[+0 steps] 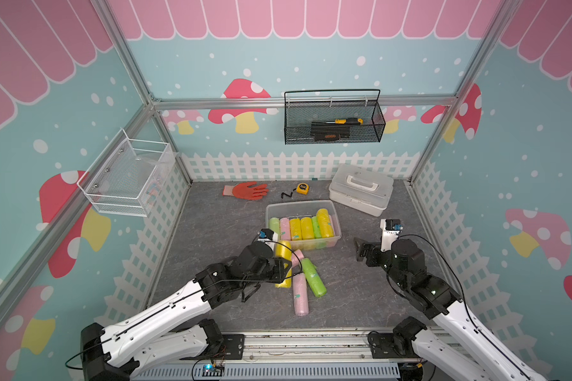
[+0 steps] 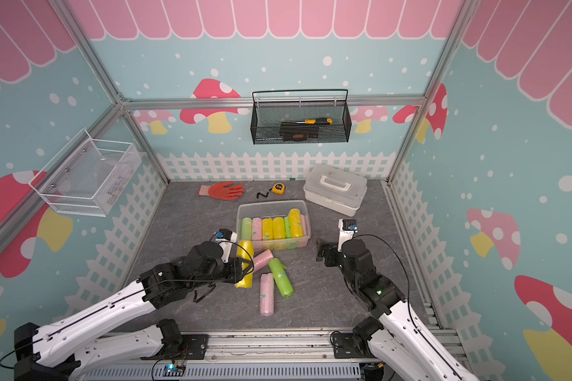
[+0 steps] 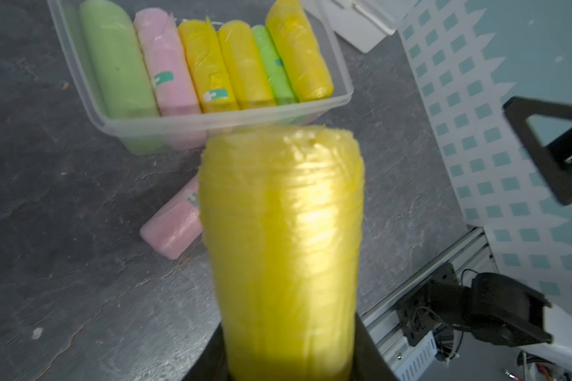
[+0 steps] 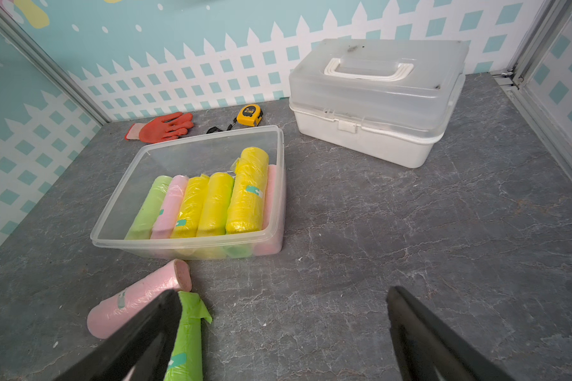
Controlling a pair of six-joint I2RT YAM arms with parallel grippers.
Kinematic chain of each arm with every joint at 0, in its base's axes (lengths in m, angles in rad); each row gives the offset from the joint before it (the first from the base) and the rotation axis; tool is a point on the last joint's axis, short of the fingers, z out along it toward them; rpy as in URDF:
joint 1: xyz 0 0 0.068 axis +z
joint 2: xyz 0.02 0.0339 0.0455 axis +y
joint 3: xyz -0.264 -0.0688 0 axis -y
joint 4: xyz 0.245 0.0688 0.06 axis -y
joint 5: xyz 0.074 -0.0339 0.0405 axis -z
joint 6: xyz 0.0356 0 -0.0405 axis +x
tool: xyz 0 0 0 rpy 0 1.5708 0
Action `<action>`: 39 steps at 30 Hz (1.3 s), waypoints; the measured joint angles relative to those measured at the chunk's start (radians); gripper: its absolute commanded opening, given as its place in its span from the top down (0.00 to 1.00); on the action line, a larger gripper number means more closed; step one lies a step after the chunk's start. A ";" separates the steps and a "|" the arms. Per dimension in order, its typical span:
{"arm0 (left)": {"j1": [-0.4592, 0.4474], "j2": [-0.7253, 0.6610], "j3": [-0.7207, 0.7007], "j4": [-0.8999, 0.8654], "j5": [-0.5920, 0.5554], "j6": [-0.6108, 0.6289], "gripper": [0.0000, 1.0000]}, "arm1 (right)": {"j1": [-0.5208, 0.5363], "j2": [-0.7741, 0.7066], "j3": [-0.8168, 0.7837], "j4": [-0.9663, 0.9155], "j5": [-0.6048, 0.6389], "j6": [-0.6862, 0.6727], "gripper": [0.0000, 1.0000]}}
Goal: Put the roll of trash bags into the storage box
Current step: Pick up the roll of trash bags from the center of the board, then place the roll of trash bags in the storage box.
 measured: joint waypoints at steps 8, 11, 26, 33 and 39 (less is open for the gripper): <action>0.027 0.244 0.271 0.002 -0.025 0.004 1.00 | 0.000 -0.001 0.005 0.000 0.000 0.000 0.01; 0.068 0.351 0.355 -0.024 -0.042 0.027 1.00 | 0.000 -0.001 0.006 0.000 -0.001 0.000 0.02; 0.204 0.535 0.455 -0.098 -0.133 0.109 1.00 | 0.000 0.018 0.011 -0.001 -0.012 0.003 0.01; 0.290 0.654 0.489 -0.141 -0.084 0.117 1.00 | 0.000 0.035 0.016 -0.002 -0.023 0.004 0.01; 0.344 0.763 0.537 -0.163 -0.030 0.156 1.00 | 0.000 0.058 0.028 -0.005 -0.025 0.004 0.01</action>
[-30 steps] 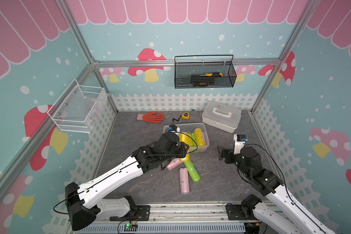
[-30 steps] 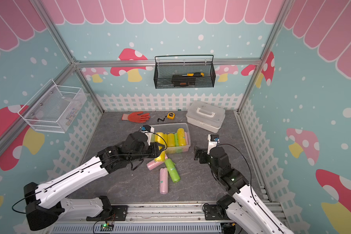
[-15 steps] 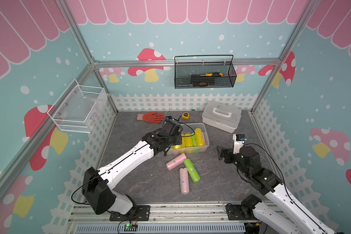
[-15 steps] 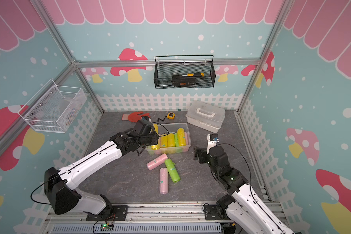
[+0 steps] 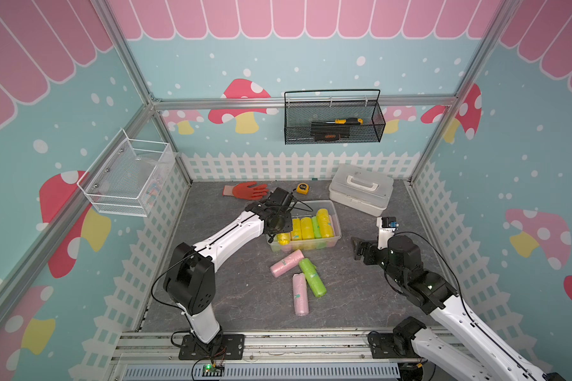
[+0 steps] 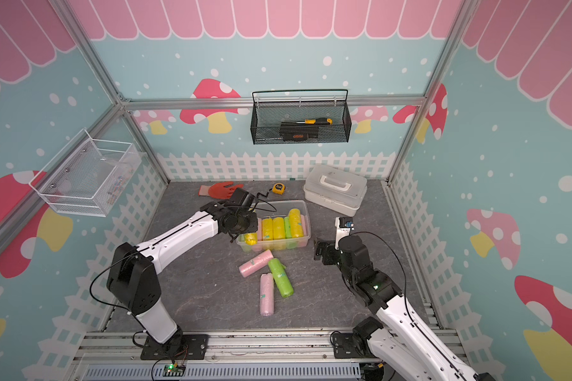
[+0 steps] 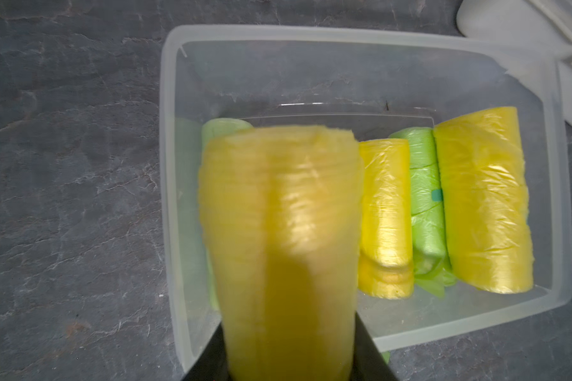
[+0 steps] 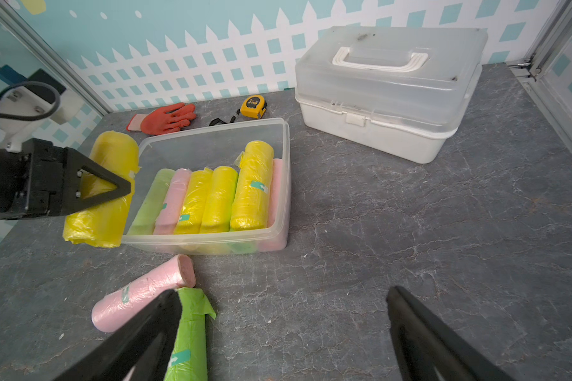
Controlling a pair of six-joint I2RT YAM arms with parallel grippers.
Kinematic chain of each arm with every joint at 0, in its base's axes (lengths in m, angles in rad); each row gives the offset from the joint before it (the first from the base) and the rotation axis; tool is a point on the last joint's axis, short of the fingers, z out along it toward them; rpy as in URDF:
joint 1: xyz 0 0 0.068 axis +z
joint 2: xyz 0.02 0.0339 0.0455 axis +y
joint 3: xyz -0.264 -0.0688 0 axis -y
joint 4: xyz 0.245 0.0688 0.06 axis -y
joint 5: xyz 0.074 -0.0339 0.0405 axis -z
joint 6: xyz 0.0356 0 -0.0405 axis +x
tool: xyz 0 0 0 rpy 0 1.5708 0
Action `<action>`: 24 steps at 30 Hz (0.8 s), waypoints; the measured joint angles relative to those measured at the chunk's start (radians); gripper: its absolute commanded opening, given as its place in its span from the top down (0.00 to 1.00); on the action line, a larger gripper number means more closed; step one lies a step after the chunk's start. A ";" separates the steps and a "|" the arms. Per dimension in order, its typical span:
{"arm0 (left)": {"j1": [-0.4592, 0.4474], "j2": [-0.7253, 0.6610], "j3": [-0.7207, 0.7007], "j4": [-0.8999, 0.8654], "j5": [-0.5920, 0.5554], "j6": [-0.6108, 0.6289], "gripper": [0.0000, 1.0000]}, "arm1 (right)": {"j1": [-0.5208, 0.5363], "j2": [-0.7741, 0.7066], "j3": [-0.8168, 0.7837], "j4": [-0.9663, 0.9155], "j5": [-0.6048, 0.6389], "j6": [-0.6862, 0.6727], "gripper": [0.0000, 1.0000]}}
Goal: Put the roll of trash bags into the storage box
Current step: Place the roll of trash bags in the storage box.
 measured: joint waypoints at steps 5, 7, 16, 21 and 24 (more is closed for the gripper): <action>0.006 0.040 0.038 -0.013 0.029 0.026 1.00 | 0.000 0.010 0.003 -0.002 -0.005 0.000 0.02; 0.020 0.048 0.044 -0.015 0.039 0.030 1.00 | 0.000 0.013 0.003 -0.003 -0.006 0.000 0.01; 0.082 0.188 0.111 -0.056 0.045 0.054 1.00 | 0.000 0.028 0.013 -0.003 -0.010 0.003 0.02; 0.079 0.249 0.150 -0.102 0.050 0.063 1.00 | 0.000 0.040 0.013 -0.003 -0.013 0.003 0.01; 0.080 0.261 0.173 -0.121 0.048 0.064 1.00 | 0.000 0.048 0.014 -0.003 -0.016 0.004 0.02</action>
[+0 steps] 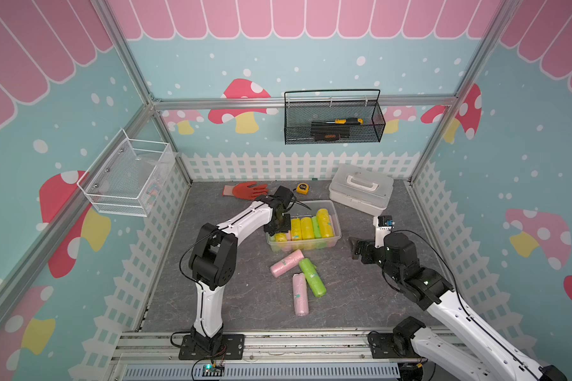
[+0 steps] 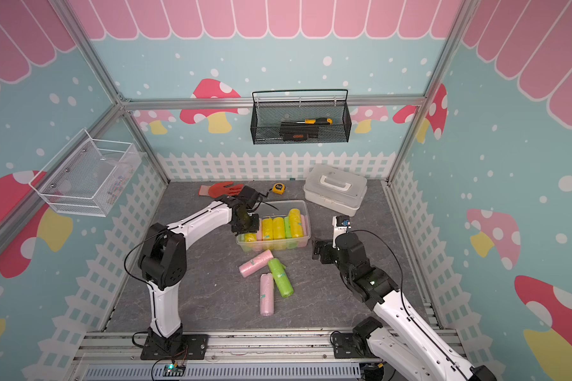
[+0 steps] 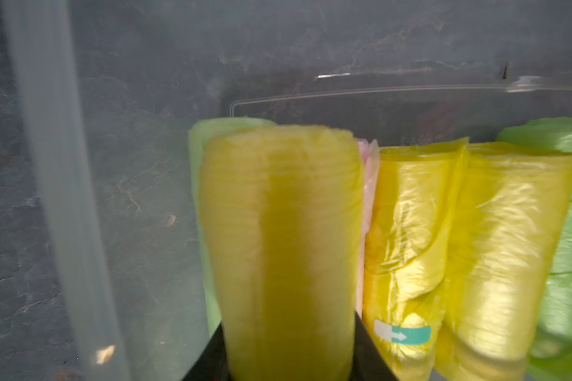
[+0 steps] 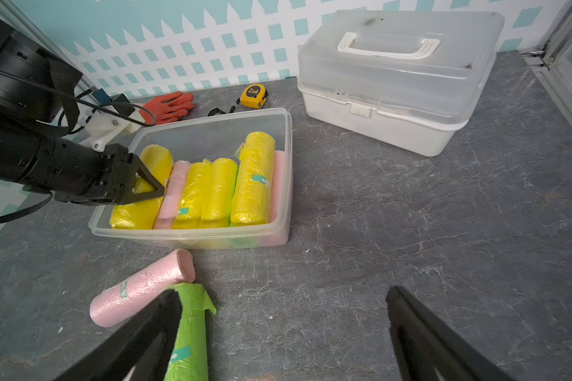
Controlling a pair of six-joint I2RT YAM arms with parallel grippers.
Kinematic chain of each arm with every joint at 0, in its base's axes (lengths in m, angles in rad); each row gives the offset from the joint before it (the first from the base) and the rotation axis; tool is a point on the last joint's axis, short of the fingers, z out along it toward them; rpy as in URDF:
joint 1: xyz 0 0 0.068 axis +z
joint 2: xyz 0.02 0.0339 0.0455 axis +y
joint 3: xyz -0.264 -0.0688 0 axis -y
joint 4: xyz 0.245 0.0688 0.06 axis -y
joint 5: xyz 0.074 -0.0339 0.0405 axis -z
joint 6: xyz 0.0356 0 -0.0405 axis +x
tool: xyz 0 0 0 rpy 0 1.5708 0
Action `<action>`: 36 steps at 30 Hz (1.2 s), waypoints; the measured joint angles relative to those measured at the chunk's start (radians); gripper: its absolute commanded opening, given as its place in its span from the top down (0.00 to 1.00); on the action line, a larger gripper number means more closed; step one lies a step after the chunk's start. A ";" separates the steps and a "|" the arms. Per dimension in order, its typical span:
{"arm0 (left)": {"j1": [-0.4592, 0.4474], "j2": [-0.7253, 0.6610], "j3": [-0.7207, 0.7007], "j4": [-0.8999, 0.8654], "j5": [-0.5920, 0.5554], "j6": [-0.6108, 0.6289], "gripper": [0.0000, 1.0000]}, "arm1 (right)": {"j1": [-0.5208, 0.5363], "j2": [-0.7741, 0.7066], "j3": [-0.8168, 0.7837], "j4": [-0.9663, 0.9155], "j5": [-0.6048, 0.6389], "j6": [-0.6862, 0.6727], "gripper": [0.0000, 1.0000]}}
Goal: Put the roll of trash bags into the storage box
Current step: Place the roll of trash bags in the storage box.
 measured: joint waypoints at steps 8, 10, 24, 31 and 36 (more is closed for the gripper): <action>0.000 0.017 0.025 -0.029 -0.006 0.003 1.00 | 0.000 0.018 0.010 -0.007 -0.018 -0.001 0.01; 0.000 0.017 0.025 -0.029 -0.008 0.003 0.94 | 0.000 0.027 0.019 -0.006 -0.024 -0.001 0.01; -0.052 -0.014 0.024 -0.039 -0.103 0.021 0.41 | 0.000 0.065 0.034 -0.012 -0.048 -0.001 0.01; -0.064 -0.145 -0.049 -0.006 -0.143 0.023 0.34 | 0.000 0.066 0.034 -0.014 -0.054 -0.001 0.01; -0.065 -0.274 -0.151 0.069 -0.158 0.020 0.32 | 0.000 0.076 0.039 -0.018 -0.059 -0.002 0.01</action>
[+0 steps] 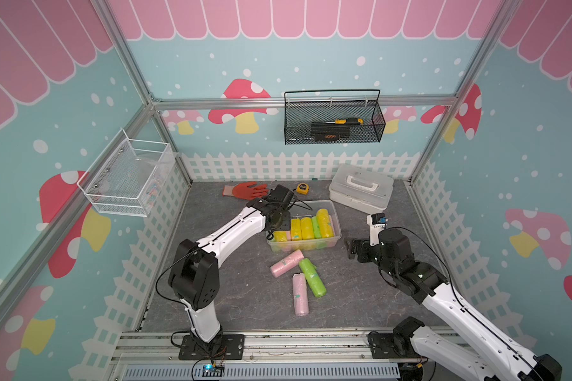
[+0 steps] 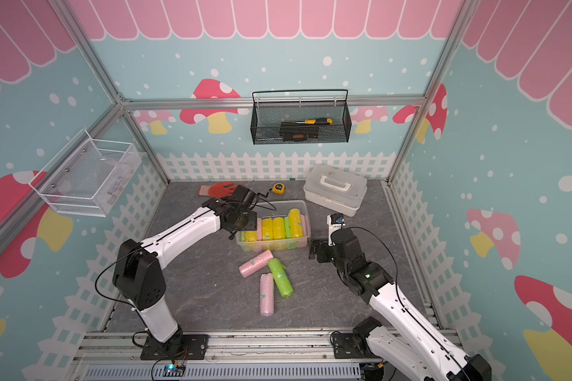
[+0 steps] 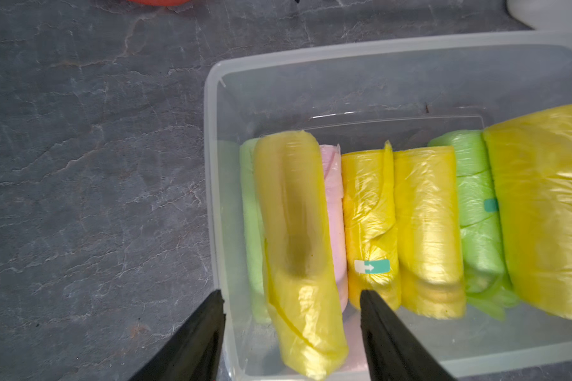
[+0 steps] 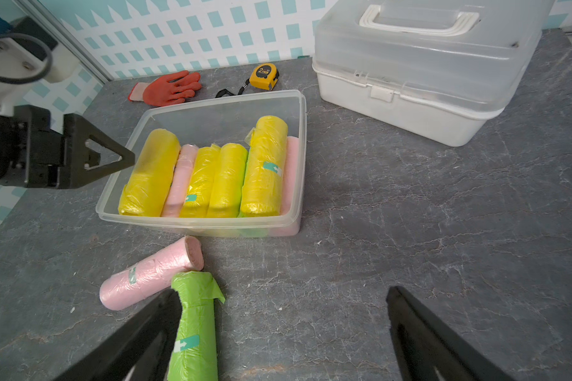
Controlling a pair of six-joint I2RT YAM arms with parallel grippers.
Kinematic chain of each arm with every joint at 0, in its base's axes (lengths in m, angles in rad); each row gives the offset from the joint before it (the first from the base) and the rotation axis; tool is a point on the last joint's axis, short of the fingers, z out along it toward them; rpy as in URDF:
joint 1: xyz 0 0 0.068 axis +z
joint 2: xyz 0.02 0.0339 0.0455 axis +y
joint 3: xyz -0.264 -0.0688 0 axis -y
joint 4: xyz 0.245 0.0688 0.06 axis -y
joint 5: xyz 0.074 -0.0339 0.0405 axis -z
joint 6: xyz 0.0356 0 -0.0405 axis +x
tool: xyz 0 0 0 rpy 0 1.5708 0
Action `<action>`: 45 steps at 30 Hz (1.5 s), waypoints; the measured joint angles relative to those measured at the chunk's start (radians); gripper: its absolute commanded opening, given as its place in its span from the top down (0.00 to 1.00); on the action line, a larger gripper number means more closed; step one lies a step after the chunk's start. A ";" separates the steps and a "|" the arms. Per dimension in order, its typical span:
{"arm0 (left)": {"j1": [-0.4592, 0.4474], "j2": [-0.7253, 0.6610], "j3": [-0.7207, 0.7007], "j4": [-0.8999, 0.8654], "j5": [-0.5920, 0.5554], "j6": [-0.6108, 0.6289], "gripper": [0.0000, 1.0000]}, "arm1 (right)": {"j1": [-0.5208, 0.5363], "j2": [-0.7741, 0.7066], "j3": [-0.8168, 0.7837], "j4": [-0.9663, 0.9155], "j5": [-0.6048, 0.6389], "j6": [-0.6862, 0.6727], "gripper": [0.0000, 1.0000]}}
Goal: Put the roll of trash bags into the storage box
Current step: Place the roll of trash bags in the storage box, then pick up the roll of trash bags from the center of the board.
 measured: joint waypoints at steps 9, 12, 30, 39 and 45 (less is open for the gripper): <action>0.000 -0.345 -0.269 0.195 -0.037 -0.033 0.25 | 0.000 0.010 0.021 -0.014 -0.015 -0.003 0.01; 0.000 -0.462 -0.356 0.269 -0.043 -0.044 0.24 | 0.000 0.010 0.024 -0.016 -0.016 -0.003 0.01; 0.000 -0.833 -0.754 0.655 -0.080 -0.058 0.19 | 0.000 -0.003 0.031 -0.019 -0.065 -0.020 0.01; 0.000 -0.887 -0.860 0.798 -0.081 -0.041 0.09 | 0.041 0.013 0.067 -0.024 -0.102 -0.058 0.02; 0.008 -0.882 -0.902 0.835 -0.107 -0.036 0.04 | 0.175 0.158 0.126 -0.058 -0.097 -0.092 0.01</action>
